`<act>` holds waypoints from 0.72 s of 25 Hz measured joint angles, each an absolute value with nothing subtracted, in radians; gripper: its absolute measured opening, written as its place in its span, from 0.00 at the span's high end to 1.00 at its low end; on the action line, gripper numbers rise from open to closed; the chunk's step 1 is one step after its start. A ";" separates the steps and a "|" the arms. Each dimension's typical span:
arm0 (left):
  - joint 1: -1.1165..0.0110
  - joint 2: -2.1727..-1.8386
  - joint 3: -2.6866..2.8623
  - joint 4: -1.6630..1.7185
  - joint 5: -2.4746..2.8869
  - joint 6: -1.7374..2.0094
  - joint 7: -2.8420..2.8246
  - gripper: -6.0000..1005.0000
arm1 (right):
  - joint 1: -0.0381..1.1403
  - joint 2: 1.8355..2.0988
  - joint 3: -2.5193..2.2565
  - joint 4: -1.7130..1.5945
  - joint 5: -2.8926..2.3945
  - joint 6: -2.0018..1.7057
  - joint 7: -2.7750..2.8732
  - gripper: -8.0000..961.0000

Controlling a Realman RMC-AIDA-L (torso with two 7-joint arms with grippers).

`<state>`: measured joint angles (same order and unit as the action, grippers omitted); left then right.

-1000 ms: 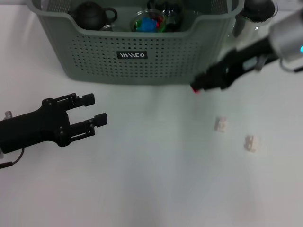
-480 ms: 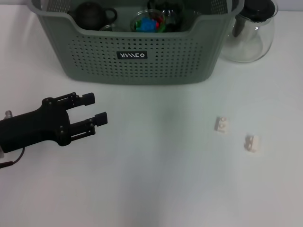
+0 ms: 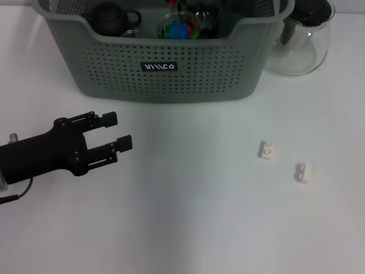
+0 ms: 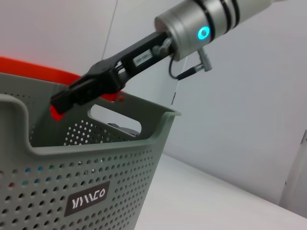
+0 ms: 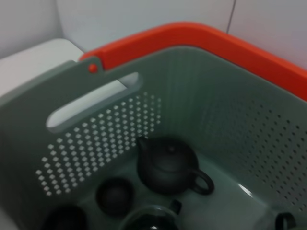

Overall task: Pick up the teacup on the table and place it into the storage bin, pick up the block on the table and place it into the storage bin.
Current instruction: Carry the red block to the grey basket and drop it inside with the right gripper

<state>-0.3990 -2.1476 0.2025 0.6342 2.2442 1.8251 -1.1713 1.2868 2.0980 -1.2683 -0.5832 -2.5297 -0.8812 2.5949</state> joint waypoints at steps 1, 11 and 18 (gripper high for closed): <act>-0.399 -2.148 0.203 0.633 2.244 1.825 -1.171 0.31 | 1.296 2.099 -1.270 -0.566 -2.539 -0.869 2.601 0.78; -0.395 -2.148 0.202 0.632 2.244 1.825 -1.172 0.31 | 1.300 2.103 -1.280 -0.520 -2.521 -0.824 2.606 0.78; -0.392 -2.149 0.202 0.632 2.244 1.825 -1.171 0.31 | 1.297 2.103 -1.281 -0.519 -2.508 -0.822 2.598 0.75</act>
<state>-0.3922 -2.1491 0.2025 0.6319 2.2442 1.8255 -1.1705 1.2975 2.1030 -1.2809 -0.5186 -2.5080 -0.8218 2.5981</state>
